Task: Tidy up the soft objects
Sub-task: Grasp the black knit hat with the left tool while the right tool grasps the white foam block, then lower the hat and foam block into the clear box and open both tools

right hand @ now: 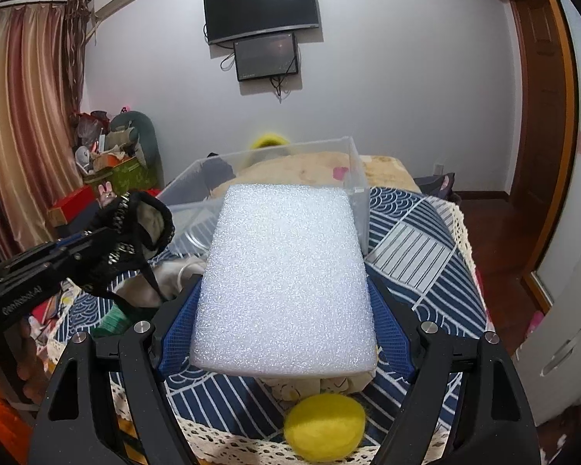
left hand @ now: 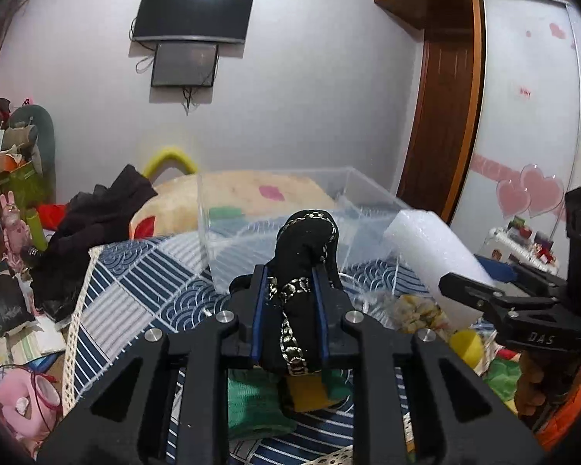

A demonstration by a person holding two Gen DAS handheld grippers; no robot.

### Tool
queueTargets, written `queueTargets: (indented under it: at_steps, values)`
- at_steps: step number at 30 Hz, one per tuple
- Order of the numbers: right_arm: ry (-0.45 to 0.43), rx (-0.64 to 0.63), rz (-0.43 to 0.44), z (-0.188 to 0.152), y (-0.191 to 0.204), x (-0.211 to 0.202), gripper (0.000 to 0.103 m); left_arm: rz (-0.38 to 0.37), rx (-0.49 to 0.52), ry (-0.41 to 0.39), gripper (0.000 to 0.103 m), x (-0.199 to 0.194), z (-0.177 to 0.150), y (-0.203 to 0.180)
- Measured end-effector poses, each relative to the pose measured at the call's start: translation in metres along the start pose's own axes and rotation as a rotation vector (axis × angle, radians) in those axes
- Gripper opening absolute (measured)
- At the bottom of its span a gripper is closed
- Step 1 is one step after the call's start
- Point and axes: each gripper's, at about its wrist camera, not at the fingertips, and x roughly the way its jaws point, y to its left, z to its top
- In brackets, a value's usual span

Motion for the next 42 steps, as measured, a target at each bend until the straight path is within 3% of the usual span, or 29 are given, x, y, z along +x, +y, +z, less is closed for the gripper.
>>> queueTargets:
  at_steps: [12,20,24,28,37,42]
  values:
    - [-0.064,-0.038,-0.017,0.041,0.005,-0.002,0.079,-0.005,-0.006,-0.086,0.021,-0.005,0.041,0.009]
    - [-0.042,-0.072,-0.036,0.073,0.009,0.025,0.079,0.023,0.013,-0.103,0.021,0.019,0.068,0.012]
    - [-0.004,-0.103,-0.056,0.086,0.012,0.044,0.079,-0.004,-0.014,-0.037,0.021,0.048,0.079,0.022]
    - [0.053,-0.138,-0.068,0.093,0.015,0.066,0.079,0.021,-0.031,0.018,0.021,0.08,0.084,0.032]
    - [0.219,-0.181,-0.088,0.089,0.015,0.113,0.079,0.055,-0.012,0.148,0.021,0.141,0.084,0.04]
    - [0.281,-0.186,-0.093,0.087,0.012,0.124,0.079,0.035,-0.012,0.226,0.024,0.162,0.075,0.041]
